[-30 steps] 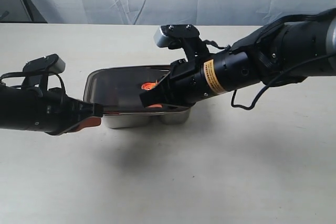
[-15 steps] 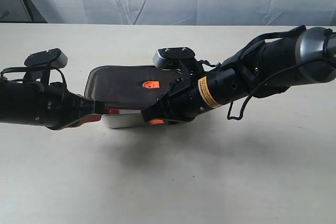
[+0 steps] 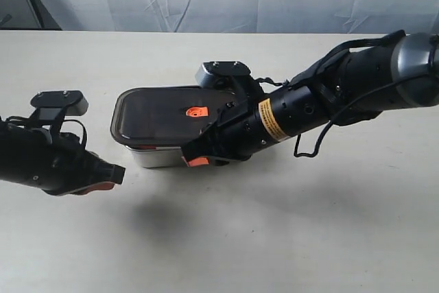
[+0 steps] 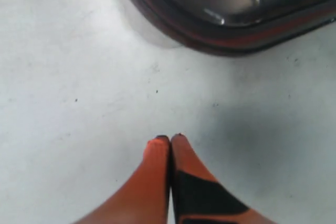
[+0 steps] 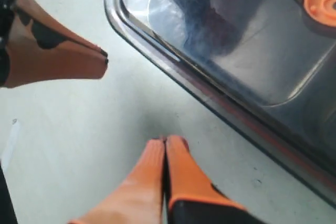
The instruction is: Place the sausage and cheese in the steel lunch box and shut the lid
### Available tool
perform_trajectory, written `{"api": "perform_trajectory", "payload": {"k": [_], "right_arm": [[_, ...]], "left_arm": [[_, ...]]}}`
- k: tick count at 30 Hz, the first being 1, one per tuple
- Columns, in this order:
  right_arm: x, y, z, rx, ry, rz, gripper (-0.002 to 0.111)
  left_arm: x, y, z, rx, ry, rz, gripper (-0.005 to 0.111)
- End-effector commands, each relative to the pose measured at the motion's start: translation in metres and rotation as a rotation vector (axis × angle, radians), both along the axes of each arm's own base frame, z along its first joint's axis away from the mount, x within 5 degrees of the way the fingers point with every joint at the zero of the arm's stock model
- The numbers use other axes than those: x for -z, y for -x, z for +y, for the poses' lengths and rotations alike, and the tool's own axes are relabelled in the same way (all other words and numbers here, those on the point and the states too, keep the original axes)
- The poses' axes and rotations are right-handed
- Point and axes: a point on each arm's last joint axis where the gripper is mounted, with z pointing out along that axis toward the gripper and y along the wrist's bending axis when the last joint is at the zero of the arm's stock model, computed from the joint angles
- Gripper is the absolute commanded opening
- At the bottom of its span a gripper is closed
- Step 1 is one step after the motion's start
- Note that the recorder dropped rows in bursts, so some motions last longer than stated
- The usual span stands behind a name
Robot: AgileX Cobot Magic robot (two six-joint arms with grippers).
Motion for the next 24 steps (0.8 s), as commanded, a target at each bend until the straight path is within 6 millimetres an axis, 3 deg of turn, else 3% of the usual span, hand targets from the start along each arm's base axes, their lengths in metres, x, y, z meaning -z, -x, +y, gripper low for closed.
{"api": "perform_trajectory", "payload": {"k": [1, 6, 9, 14, 24], "right_arm": [[-0.016, 0.001, -0.002, 0.013, -0.015, -0.055, -0.001], [-0.022, -0.005, -0.006, 0.079, 0.016, -0.12, -0.001], [-0.021, -0.008, -0.008, 0.108, 0.034, -0.137, -0.001], [-0.02, -0.014, -0.011, 0.16, 0.068, -0.174, -0.001], [-0.006, -0.016, -0.01, 0.158, 0.094, -0.143, -0.001]], "left_arm": [[0.0, 0.01, -0.003, 0.045, 0.027, 0.083, 0.0], [-0.023, 0.014, -0.007, 0.059, 0.09, -0.002, 0.0], [-0.046, 0.012, -0.006, 0.047, 0.101, -0.121, 0.0], [-0.074, -0.002, 0.007, -0.122, 0.051, -0.357, 0.0], [-0.039, -0.035, 0.001, -0.058, -0.045, -0.271, 0.0]]}}
